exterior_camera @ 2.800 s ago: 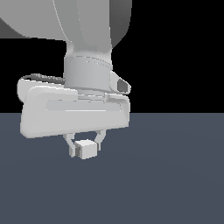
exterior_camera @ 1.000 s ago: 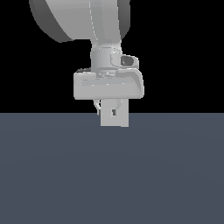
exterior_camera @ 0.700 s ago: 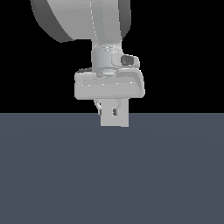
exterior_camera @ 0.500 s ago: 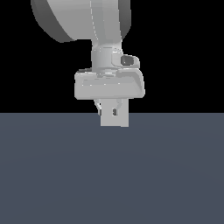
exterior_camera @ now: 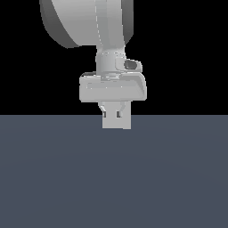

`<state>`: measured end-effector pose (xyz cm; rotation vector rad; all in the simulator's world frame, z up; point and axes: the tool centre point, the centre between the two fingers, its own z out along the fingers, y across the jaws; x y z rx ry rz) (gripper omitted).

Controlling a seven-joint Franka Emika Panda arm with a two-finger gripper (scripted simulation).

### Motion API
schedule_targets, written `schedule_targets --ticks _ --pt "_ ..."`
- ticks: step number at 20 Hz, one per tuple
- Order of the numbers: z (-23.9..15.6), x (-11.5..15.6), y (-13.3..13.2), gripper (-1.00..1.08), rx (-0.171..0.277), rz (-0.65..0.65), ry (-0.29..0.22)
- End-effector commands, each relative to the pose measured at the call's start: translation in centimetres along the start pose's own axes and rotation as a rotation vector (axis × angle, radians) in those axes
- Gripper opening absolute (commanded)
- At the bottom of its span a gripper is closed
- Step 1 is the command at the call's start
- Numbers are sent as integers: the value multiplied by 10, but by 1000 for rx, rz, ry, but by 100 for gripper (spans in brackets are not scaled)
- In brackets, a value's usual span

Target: Plug the charger into the wall socket.

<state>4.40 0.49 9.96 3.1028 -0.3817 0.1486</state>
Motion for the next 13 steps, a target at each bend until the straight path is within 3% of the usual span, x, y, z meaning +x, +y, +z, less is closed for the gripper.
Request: schedule_targets --ticks 1,13 --pt "1 9 0 -100 0 0 0" --pt "3 31 0 -100 0 0 0"
